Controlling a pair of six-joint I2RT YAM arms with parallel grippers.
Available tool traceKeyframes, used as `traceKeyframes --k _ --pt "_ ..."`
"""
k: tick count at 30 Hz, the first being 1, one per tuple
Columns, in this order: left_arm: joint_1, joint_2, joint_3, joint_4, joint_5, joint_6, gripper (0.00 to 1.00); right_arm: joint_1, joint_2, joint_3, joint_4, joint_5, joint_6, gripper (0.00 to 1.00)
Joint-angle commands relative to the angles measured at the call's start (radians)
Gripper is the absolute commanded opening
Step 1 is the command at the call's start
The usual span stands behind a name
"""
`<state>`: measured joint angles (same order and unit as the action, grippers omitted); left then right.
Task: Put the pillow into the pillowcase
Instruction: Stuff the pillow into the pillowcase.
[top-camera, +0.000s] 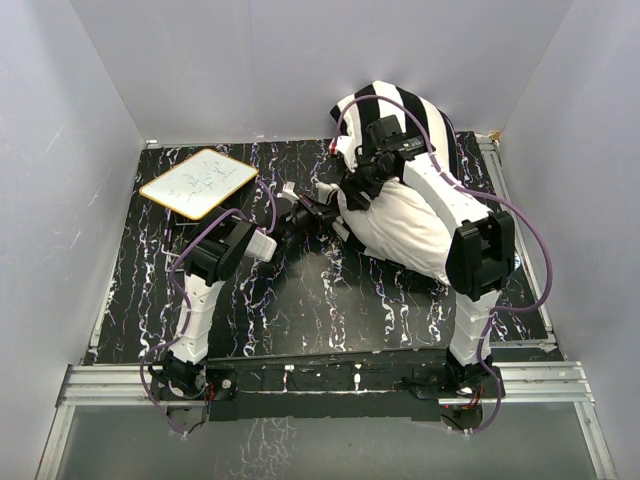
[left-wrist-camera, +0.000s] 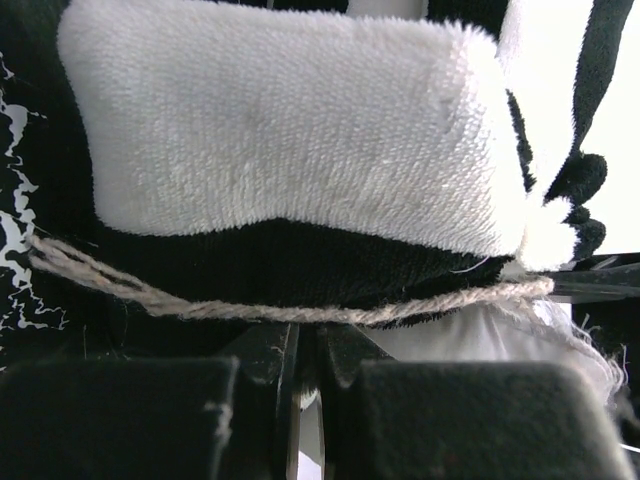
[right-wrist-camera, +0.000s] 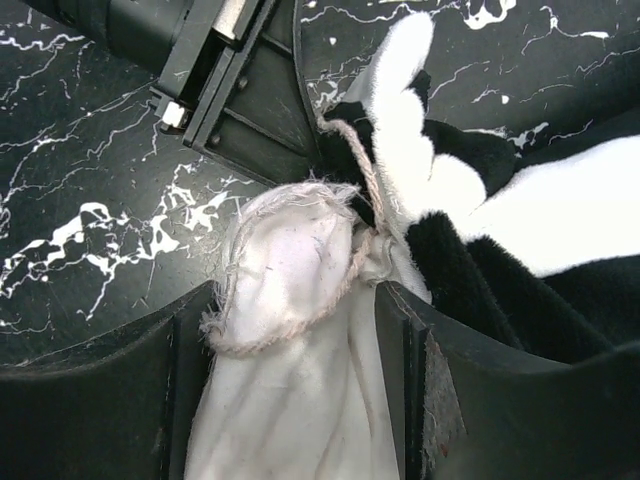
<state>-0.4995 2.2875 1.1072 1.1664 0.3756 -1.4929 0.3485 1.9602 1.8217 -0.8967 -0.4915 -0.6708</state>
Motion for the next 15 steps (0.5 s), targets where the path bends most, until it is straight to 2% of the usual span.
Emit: traceKeyframes --k 1,8,10,13,15 --pt "0.014 -0.036 0.017 0.024 -0.030 -0.004 0.00 -0.017 -0.094 0.109 -0.011 -0.038 -0.022 0.64" --pt "0.014 -0.043 0.016 0.032 -0.008 -0.016 0.00 -0.020 -0.284 0.063 -0.041 -0.198 -0.099 0.80" --pt "0.013 -0.043 0.014 0.047 -0.006 -0.022 0.00 -0.017 -0.336 0.016 -0.131 -0.290 -0.221 0.84" --pt "0.014 -0.048 0.010 0.072 -0.001 -0.028 0.00 -0.005 -0.433 -0.177 -0.185 -0.317 -0.426 0.89" --pt "0.013 -0.051 0.006 0.077 0.001 -0.030 0.00 -0.005 -0.531 -0.361 -0.083 -0.257 -0.490 0.93"
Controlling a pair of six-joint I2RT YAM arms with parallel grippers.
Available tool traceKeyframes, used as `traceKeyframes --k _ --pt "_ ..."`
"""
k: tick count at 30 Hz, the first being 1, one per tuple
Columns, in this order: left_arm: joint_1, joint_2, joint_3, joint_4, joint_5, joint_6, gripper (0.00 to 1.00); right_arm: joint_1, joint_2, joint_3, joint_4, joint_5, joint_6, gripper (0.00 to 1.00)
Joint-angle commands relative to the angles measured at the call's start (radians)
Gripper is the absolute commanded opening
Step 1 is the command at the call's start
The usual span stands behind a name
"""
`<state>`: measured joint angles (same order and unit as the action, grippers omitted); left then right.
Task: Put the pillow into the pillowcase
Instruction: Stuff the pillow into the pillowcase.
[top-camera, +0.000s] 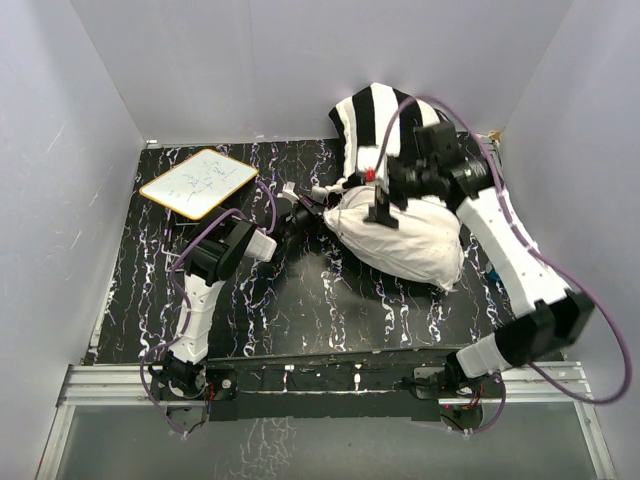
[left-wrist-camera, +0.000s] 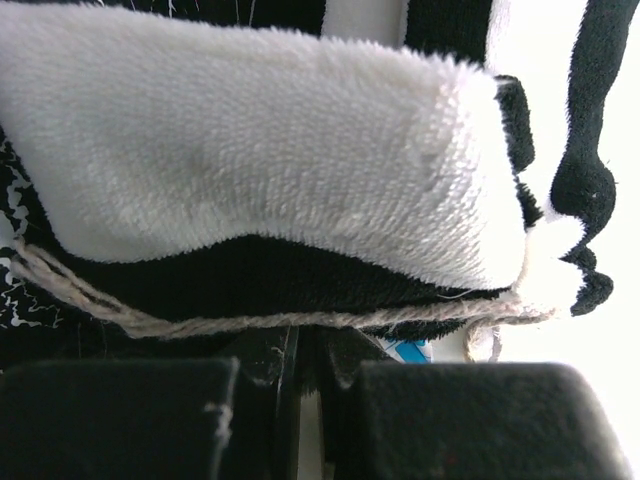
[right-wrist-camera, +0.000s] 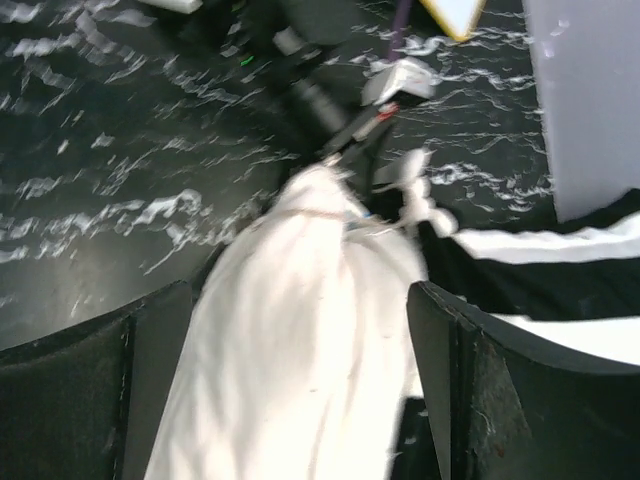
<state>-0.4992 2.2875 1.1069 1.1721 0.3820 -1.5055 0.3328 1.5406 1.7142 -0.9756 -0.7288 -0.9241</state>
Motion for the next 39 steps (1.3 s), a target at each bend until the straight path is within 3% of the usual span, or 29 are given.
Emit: traceKeyframes --k 1,4,9,14,16,17,19,24,27,33,39 --pt "0.013 -0.051 0.006 0.074 -0.005 -0.020 0.00 0.010 -0.133 -0.317 0.021 0.015 -0.272 0.94" --pt "0.014 -0.052 0.004 0.088 -0.002 -0.032 0.00 0.010 -0.153 -0.468 0.201 0.147 -0.261 0.95" --pt "0.011 -0.075 -0.003 0.083 0.006 -0.027 0.00 0.024 -0.109 -0.559 0.563 0.338 -0.139 0.95" --pt "0.009 -0.097 -0.015 0.108 0.033 -0.039 0.00 0.101 -0.021 -0.735 1.020 0.610 -0.104 0.93" --pt "0.007 -0.114 -0.028 0.126 0.057 -0.046 0.00 0.100 0.045 -0.742 1.189 0.702 -0.036 0.51" --pt "0.006 -0.130 -0.039 0.135 0.070 -0.048 0.00 0.088 0.086 -0.707 1.215 0.736 -0.004 0.31" --pt "0.003 -0.175 -0.078 0.149 0.099 -0.038 0.00 0.044 0.162 -0.603 1.238 0.787 0.052 0.10" --pt "0.001 -0.327 -0.235 0.164 0.164 0.007 0.00 -0.024 0.307 -0.395 1.308 0.862 0.057 0.08" --pt "-0.004 -0.402 -0.268 0.162 0.209 0.013 0.00 -0.014 0.360 -0.360 1.301 0.852 0.064 0.08" --pt "-0.013 -0.515 -0.210 0.122 0.271 -0.018 0.00 0.048 0.452 -0.415 1.310 0.853 0.114 0.08" --pt "0.006 -0.598 -0.139 0.051 0.300 -0.040 0.00 0.047 0.530 -0.377 1.079 0.668 0.246 0.08"
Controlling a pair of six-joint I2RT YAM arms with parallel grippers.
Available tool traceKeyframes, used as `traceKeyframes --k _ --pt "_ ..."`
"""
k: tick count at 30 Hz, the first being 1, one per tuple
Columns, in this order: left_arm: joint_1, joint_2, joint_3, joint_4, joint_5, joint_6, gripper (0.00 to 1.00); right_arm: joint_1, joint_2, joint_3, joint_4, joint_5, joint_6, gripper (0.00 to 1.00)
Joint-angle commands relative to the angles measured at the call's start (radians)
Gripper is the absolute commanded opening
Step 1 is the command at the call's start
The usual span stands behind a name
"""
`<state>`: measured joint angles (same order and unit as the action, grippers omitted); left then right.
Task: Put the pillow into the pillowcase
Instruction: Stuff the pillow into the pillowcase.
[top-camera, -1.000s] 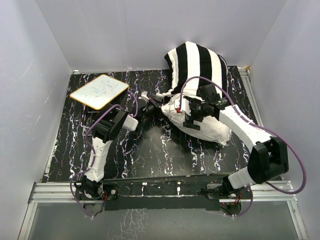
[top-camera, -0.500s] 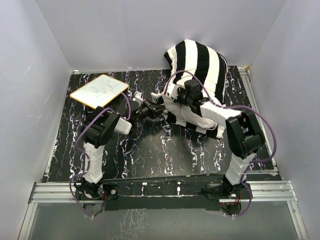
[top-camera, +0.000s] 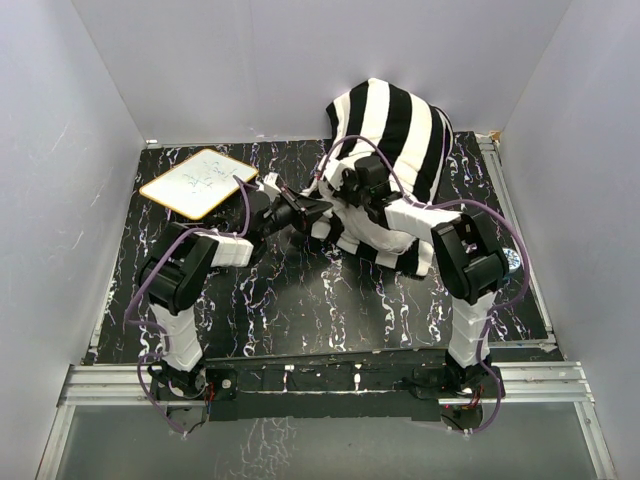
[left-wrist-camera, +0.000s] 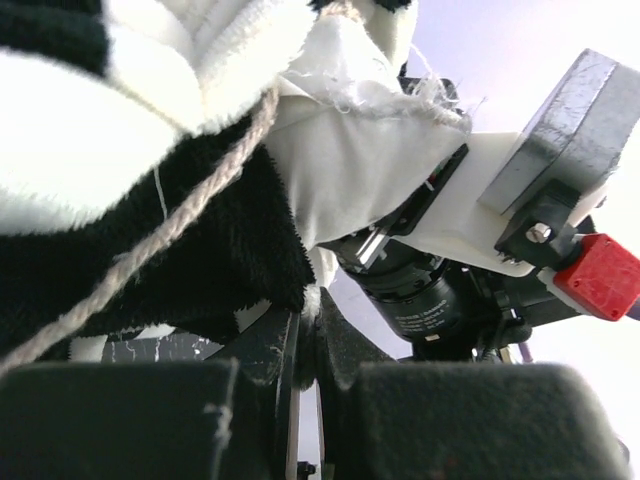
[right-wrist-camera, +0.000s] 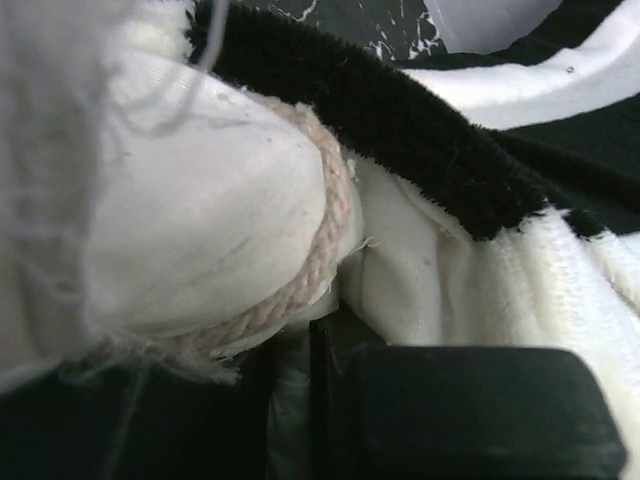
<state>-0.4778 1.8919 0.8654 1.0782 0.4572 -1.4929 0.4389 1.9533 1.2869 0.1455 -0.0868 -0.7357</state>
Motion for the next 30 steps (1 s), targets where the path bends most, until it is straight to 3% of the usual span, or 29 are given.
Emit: traceKeyframes --k 1,5,11,16,19,25,30 --pt "-0.006 -0.217 0.116 0.135 0.228 -0.057 0.00 -0.059 0.131 0.060 -0.082 0.009 0.064 0.08" --pt "0.078 -0.325 0.158 0.029 0.253 -0.044 0.00 -0.090 0.153 0.069 -0.222 -0.072 0.061 0.08" --pt "0.216 -0.458 0.183 -0.215 0.293 0.083 0.00 -0.131 0.144 0.085 -0.483 -0.206 -0.069 0.08" --pt "0.222 -0.418 0.207 -0.153 0.320 0.020 0.00 -0.087 0.176 0.083 -0.601 -0.208 -0.142 0.08" --pt "0.209 -0.420 0.240 -0.224 0.335 0.066 0.00 -0.055 0.206 0.112 -0.622 -0.241 -0.114 0.09" --pt "0.168 -0.426 0.279 -0.190 0.356 0.060 0.00 0.033 0.355 0.313 -0.752 -0.296 -0.019 0.09" --pt "0.173 -0.491 0.353 -0.434 0.363 0.228 0.00 0.033 0.392 0.365 -0.786 -0.361 0.045 0.10"
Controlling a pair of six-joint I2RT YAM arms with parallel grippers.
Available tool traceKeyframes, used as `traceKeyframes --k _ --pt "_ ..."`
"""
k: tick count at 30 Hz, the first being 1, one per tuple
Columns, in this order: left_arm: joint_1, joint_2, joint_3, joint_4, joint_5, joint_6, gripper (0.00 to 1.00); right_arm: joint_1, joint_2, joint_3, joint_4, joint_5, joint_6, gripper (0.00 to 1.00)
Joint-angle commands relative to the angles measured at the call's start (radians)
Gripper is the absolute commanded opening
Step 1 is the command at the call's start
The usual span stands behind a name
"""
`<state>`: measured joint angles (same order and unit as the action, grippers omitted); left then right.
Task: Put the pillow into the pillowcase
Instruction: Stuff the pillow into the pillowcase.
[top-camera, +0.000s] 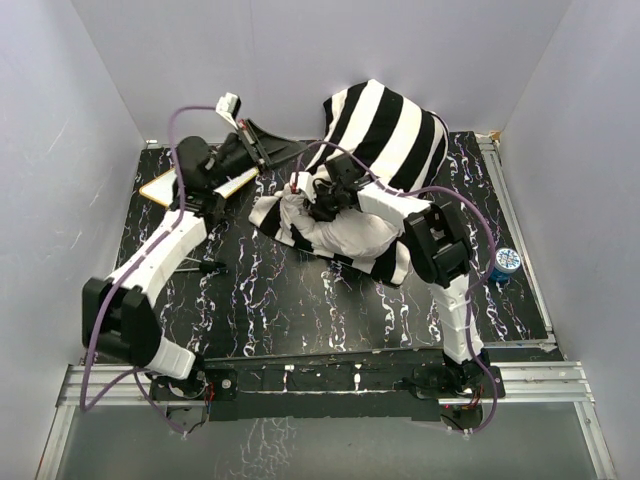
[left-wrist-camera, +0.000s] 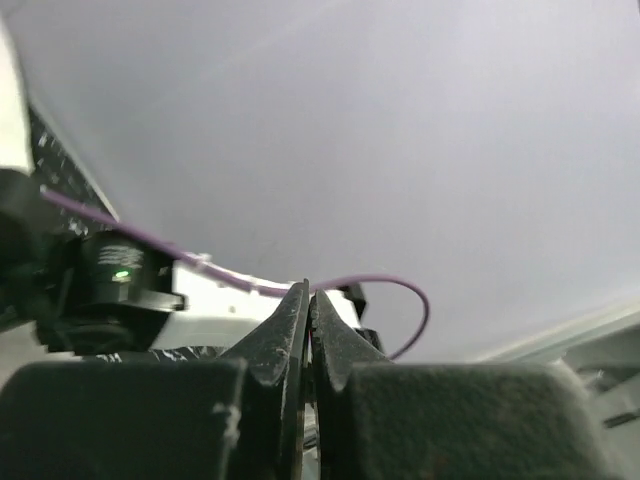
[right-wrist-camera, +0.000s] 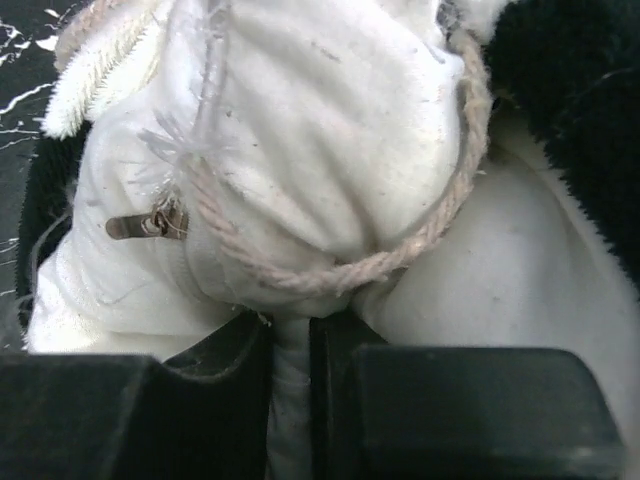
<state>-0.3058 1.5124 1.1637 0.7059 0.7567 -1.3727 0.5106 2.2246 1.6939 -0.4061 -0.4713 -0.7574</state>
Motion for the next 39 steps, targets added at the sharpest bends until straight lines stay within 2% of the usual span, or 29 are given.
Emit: traceKeyframes --k 1,5,8,11,13,17,21,25,30,35,37,39 --pt "0.005 -0.124 0.035 -0.089 0.061 0.135 0.00 -0.046 0.117 -0.040 -0.230 0.022 0.080 0.10" --pt "0.007 -0.235 -0.035 -0.474 -0.087 0.423 0.02 -0.090 0.102 -0.019 -0.227 -0.016 0.141 0.13" --pt "0.008 -0.330 -0.194 -0.558 -0.198 0.496 0.34 -0.122 0.083 0.000 -0.229 -0.051 0.156 0.14" --pt "0.009 -0.331 -0.371 -0.493 -0.232 0.503 0.55 -0.137 0.073 0.019 -0.243 -0.091 0.160 0.19" --pt "0.015 -0.246 -0.413 -0.465 -0.236 0.524 0.58 -0.141 0.059 0.017 -0.244 -0.121 0.163 0.22" --pt "0.019 -0.054 -0.388 -0.392 -0.261 0.544 0.60 -0.145 0.028 0.003 -0.245 -0.154 0.162 0.24" --pt "0.017 0.074 -0.352 -0.328 -0.318 0.529 0.62 -0.146 0.000 -0.005 -0.249 -0.186 0.161 0.26" --pt "0.012 0.157 -0.315 -0.332 -0.392 0.536 0.61 -0.147 -0.011 0.002 -0.250 -0.199 0.163 0.27" --pt "-0.002 0.232 -0.282 -0.248 -0.343 0.493 0.60 -0.148 -0.007 0.010 -0.252 -0.193 0.165 0.28" --pt "-0.029 0.247 -0.269 -0.267 -0.358 0.504 0.59 -0.147 -0.003 0.019 -0.257 -0.206 0.171 0.30" --pt "-0.030 0.268 -0.261 -0.277 -0.351 0.504 0.36 -0.148 -0.005 0.038 -0.273 -0.221 0.170 0.31" --pt "-0.031 0.283 -0.261 -0.271 -0.343 0.508 0.09 -0.148 -0.013 0.063 -0.304 -0.243 0.157 0.32"
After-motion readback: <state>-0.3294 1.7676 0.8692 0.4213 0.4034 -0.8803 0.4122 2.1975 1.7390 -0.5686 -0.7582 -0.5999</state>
